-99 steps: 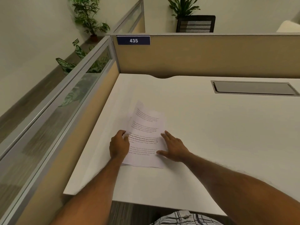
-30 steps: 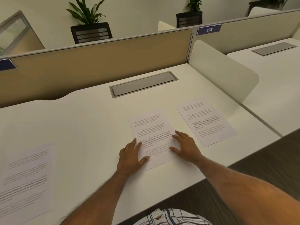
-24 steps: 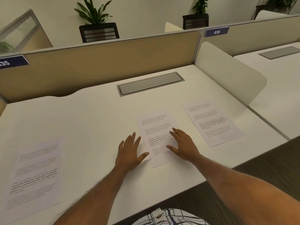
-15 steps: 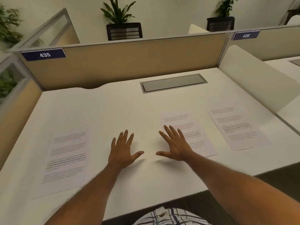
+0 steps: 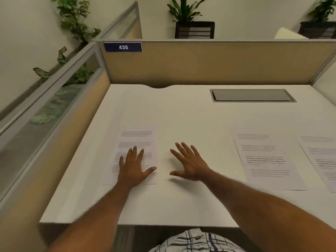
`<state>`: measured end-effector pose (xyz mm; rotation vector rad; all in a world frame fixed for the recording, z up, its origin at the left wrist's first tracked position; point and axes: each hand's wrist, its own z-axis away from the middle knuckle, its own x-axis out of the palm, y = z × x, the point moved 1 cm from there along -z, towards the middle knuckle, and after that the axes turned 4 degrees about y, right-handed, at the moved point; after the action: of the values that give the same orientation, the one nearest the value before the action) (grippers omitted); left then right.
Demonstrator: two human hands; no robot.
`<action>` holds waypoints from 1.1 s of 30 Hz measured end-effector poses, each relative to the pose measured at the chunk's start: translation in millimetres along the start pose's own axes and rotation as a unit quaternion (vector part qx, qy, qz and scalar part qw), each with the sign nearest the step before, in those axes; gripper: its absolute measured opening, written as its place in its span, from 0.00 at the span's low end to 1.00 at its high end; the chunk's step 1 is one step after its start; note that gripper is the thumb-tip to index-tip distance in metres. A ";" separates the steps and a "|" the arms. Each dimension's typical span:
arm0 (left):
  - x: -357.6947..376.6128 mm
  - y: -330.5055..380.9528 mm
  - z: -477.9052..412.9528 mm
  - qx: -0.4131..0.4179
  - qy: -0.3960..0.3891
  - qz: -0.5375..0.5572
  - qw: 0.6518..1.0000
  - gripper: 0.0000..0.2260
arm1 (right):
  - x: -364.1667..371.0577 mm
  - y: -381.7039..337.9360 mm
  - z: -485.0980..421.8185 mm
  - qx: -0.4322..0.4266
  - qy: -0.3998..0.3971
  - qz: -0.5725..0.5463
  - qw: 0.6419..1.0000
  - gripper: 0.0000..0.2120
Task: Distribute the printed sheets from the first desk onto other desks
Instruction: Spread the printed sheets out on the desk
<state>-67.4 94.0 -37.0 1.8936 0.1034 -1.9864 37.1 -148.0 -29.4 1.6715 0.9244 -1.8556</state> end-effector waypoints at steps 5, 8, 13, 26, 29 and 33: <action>-4.3 -38.0 5.7 -0.026 0.007 0.002 1.000 0.48 | 7.7 -40.7 -23.7 0.001 -0.026 -0.018 0.999 0.41; -7.5 -56.2 5.0 -0.076 0.051 -0.001 0.996 0.45 | 15.2 -58.8 -35.2 0.005 -0.068 -0.025 0.997 0.40; -11.9 -82.9 2.8 -0.228 0.048 0.039 0.972 0.43 | 26.9 -72.2 -43.1 0.009 -0.112 0.002 0.994 0.39; -32.3 -75.1 5.4 -0.148 0.203 0.158 0.955 0.09 | 22.4 -77.0 -48.0 0.013 -0.131 0.004 0.991 0.41; -32.2 -75.3 5.2 -0.175 0.188 0.207 0.944 0.07 | 22.2 -77.9 -46.6 0.010 -0.126 -0.001 0.992 0.41; -29.3 -83.0 5.1 -0.178 0.193 0.279 0.924 0.11 | 18.5 -76.4 -44.2 0.041 -0.117 -0.071 0.990 0.48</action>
<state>-99.3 175.4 -25.8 1.7870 0.0236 -1.1232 7.9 -62.9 -36.1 1.4245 0.8998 -2.1567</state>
